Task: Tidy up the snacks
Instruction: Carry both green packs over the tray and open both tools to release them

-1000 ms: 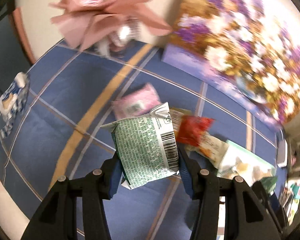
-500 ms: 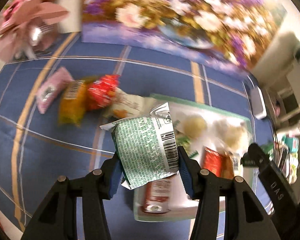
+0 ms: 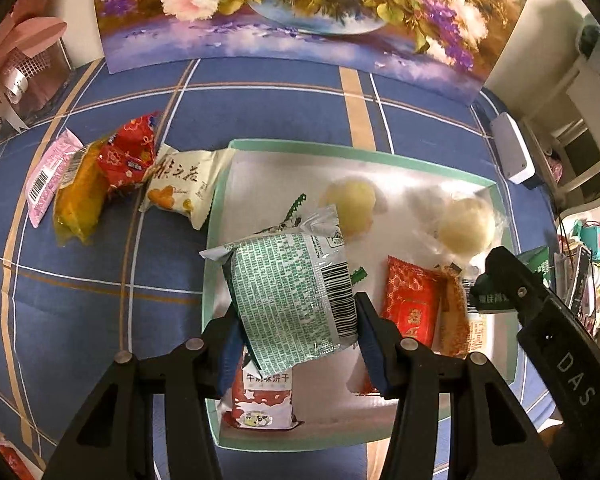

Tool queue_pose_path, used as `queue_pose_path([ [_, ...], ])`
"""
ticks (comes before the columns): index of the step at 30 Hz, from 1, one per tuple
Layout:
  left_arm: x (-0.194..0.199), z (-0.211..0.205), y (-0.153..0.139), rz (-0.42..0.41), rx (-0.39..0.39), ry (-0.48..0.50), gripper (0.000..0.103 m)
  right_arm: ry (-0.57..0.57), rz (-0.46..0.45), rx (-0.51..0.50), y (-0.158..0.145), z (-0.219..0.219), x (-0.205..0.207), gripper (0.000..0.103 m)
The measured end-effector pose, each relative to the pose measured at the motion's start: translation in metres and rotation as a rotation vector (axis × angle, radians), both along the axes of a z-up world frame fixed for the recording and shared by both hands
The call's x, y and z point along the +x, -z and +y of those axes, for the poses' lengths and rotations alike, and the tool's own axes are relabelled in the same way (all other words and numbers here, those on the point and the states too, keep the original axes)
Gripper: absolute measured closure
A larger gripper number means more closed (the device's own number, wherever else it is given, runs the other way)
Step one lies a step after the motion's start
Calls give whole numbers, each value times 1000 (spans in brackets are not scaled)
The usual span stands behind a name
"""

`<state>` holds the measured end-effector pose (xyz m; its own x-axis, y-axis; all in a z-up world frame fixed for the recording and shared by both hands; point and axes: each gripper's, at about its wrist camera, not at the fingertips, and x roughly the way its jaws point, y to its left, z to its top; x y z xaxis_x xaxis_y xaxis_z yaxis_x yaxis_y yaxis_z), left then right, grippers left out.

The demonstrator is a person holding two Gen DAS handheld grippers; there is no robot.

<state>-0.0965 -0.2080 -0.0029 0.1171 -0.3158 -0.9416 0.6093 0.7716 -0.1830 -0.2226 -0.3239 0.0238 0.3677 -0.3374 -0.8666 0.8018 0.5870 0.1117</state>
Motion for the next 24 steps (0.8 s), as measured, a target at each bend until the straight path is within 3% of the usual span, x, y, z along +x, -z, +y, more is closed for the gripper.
queue_pose_path([
  [13, -5, -7, 15, 1, 33, 14, 49, -27, 20, 8, 4, 6, 8, 40],
  [15, -4, -7, 14, -4, 32, 3, 40, -33, 19, 10, 4, 7, 10, 40],
  [16, -3, -6, 12, -6, 32, -3, 28, -37, 24, 12, 4, 7, 11, 39],
  [17, -2, -5, 11, -7, 28, -7, 25, -38, 28, 10, 4, 8, 12, 39],
  [24, 2, 1, 4, -14, 26, -21, 25, -49, 24, 12, 2, 12, 14, 39],
])
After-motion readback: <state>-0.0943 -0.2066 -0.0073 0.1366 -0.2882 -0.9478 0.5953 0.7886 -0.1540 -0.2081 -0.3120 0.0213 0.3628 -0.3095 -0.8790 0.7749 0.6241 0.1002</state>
